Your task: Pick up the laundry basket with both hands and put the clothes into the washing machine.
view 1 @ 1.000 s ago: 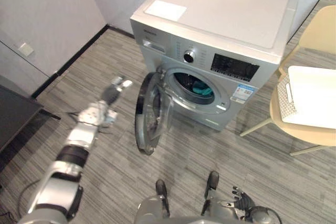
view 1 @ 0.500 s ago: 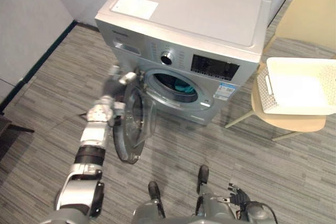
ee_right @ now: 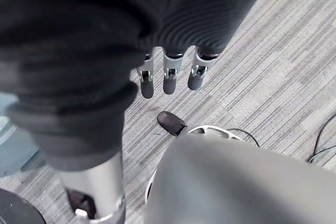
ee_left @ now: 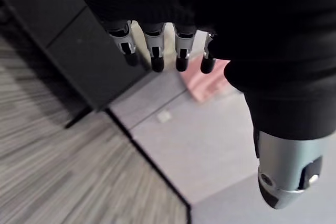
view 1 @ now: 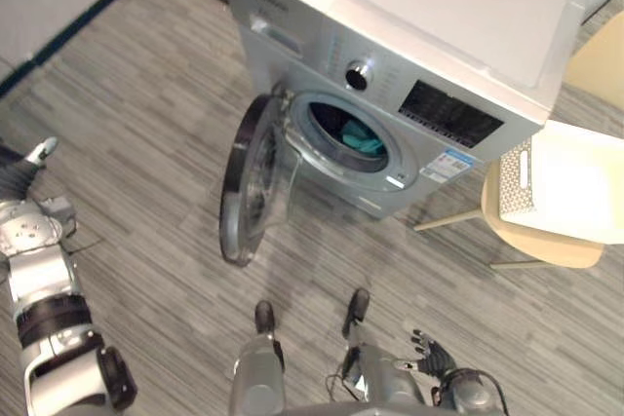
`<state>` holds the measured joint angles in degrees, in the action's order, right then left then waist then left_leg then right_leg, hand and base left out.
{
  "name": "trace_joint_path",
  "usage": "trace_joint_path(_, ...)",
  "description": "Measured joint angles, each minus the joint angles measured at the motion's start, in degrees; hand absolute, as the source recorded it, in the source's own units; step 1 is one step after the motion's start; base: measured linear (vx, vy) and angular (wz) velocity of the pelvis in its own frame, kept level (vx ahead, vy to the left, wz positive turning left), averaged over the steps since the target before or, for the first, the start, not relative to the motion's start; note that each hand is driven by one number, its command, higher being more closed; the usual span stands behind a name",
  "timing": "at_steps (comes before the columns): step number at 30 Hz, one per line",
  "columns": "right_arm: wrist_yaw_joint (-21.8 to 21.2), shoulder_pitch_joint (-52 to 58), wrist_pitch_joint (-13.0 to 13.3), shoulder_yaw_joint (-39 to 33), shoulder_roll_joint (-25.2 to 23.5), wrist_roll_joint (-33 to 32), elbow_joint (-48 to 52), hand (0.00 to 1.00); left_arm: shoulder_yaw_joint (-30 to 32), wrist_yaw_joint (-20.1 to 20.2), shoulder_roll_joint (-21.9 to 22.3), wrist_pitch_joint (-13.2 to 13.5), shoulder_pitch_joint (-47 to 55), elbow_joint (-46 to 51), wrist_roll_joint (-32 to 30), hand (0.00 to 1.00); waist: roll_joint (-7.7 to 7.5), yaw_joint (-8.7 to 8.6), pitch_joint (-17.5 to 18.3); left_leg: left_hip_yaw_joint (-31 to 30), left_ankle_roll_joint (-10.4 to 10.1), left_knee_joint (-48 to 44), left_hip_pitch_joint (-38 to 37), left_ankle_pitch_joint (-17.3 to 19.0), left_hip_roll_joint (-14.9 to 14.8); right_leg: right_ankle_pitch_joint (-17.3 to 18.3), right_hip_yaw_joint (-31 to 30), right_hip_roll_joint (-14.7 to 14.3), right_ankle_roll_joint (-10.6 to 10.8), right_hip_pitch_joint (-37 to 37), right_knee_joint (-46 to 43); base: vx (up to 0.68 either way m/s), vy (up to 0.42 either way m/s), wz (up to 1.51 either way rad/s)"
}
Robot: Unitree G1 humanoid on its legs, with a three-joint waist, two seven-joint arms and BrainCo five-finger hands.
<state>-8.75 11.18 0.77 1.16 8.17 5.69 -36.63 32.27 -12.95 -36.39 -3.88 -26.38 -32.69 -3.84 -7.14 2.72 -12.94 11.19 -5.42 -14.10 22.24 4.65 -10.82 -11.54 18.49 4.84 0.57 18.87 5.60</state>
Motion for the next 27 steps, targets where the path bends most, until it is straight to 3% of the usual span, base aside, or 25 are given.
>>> trace_joint_path(4,0.97,0.6,0.31,1.54,-0.21,-3.13,4.41,0.0,-12.28,5.36,-0.68,0.27,-12.04,-11.73,3.59,0.0,-3.39,0.93,-2.7,-0.87,-0.66,-4.08,5.52,0.44,-2.26,-1.12,0.44,-1.72,-1.2,3.3,-0.01,-0.09,-0.03,-0.07)
trace_joint_path(7,1.28,0.69,0.47,1.79,-0.1,-4.11,6.42,0.0,-20.31,8.47,0.08,0.6,-18.93,-15.42,5.68,0.0,-4.48,0.04,-4.06,-1.54,-0.82,-5.37,8.3,0.4,-3.17,-1.5,0.86,-2.51,-1.58,5.25,-0.01,-0.05,-0.019,-0.04)
trace_joint_path(9,1.41,0.76,0.49,1.81,0.17,-4.15,7.22,0.0,-26.66,11.65,1.1,0.9,-21.84,-16.54,6.61,0.0,-4.55,-0.57,-4.75,-1.82,-0.91,-5.98,9.49,0.46,-3.65,-1.79,1.14,-2.91,-1.87,6.05,-0.01,0.0,0.0,0.0)
trace_joint_path(11,1.75,1.4,0.43,2.17,0.87,-4.3,8.76,0.0,-30.72,12.23,1.5,0.96,-25.05,-17.44,8.3,0.0,-4.56,-0.44,-5.65,-1.78,-0.95,-6.04,10.2,0.44,-3.97,-1.86,1.15,-3.17,-1.94,6.73,-0.02,0.03,0.021,-0.05)
trace_joint_path(16,1.31,2.41,0.37,4.9,3.71,-4.72,12.74,0.0,-49.16,17.12,1.75,2.24,-27.51,-17.34,9.52,0.0,-4.66,-0.41,-5.83,-1.56,-1.02,-6.15,10.92,0.39,-3.88,-1.86,1.15,-3.11,-1.91,7.57,-0.02,0.05,0.048,0.01)
trace_joint_path(17,0.95,2.42,0.41,6.2,4.43,-4.7,13.62,0.0,-56.13,19.36,3.2,2.5,-27.47,-17.08,9.46,0.0,-4.66,-0.72,-5.83,-1.32,-1.01,-6.01,10.77,0.39,-3.57,-1.86,0.96,-2.83,-1.88,7.59,-0.02,0.04,0.067,0.0)
trace_joint_path(20,-0.18,2.42,0.45,7.68,5.98,-4.67,15.9,0.0,-64.75,20.86,6.23,1.86,-26.4,-15.43,9.9,0.0,-4.66,-1.64,-5.83,-0.41,-0.91,-5.69,10.12,0.44,-3.08,-2.08,0.02,-2.26,-1.23,7.57,-0.02,0.03,0.077,-0.1)
trace_joint_path(21,-0.56,2.45,0.6,8.24,7.2,-4.66,16.82,0.0,-70.96,23.33,6.2,2.09,-25.41,-11.59,10.78,0.0,-4.64,-2.06,-5.85,0.55,-0.72,-5.48,9.46,0.57,-2.87,-2.25,-1.03,-1.99,-0.9,7.58,-0.02,0.0,0.067,-0.22)
trace_joint_path(23,-1.43,2.45,0.56,8.41,8.7,-4.65,17.22,0.0,-77.37,25.62,8.0,3.21,-24.38,-5.31,13.19,0.0,-4.64,-2.19,-5.85,1.67,-0.44,-4.77,8.28,0.74,-2.57,-2.3,-2.36,-1.68,-0.5,7.54,-0.03,0.0,0.053,-0.26)
trace_joint_path(25,-1.56,2.39,0.65,8.42,9.97,-4.65,17.18,0.0,-80.74,27.19,11.06,4.96,-23.72,-1.75,15.25,0.0,-4.59,-2.36,-5.85,2.69,-0.27,-4.15,7.39,0.88,-2.42,-2.25,-3.66,-1.52,0.28,7.52,-0.03,-0.01,0.028,-0.26)
trace_joint_path(27,-1.56,1.96,1.01,8.42,10.73,-4.6,16.53,0.0,-82.38,27.93,13.54,6.18,-23.56,-0.18,16.83,0.0,-4.49,-3.89,-5.83,3.17,-0.29,-3.49,6.7,0.94,-2.19,-2.07,-4.46,-1.46,0.52,7.51,-0.03,0.0,0.012,-0.2)
